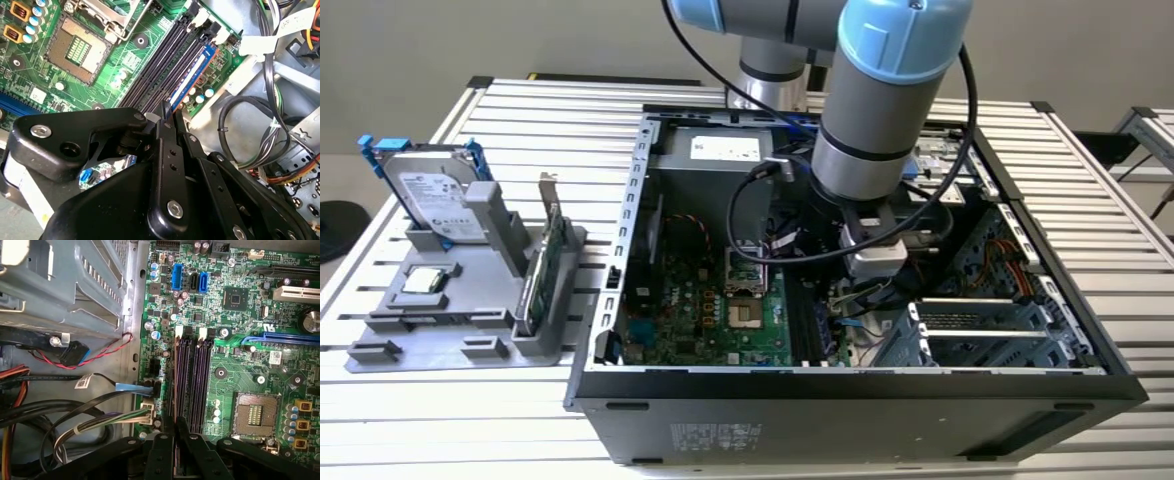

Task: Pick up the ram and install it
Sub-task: 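Insert the ram into the slot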

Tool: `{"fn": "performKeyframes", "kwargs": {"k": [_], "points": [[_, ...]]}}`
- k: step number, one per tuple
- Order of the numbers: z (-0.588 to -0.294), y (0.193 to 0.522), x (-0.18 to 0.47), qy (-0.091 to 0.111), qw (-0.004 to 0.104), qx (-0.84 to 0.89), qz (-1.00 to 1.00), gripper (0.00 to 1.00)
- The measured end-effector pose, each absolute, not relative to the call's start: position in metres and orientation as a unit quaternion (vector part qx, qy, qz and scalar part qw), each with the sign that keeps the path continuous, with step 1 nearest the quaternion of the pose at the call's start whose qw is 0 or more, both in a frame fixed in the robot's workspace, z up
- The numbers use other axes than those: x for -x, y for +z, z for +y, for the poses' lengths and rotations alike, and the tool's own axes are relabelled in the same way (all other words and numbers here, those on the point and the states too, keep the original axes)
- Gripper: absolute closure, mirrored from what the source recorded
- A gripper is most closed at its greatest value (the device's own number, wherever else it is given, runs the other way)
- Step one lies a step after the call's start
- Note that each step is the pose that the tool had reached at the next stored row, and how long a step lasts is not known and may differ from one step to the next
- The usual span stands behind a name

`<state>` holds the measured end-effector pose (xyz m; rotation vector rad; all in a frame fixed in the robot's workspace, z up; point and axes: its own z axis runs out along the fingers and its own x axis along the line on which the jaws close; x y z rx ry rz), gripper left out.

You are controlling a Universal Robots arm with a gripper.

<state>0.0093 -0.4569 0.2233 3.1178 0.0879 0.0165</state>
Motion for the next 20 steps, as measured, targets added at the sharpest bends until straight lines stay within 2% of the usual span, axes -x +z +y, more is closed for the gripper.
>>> {"fn": "performKeyframes", "kwargs": {"k": [20], "points": [[-0.4569,0.2271,-0.0091,0.005,0.011,-1.0,0.026,1.0]]}}
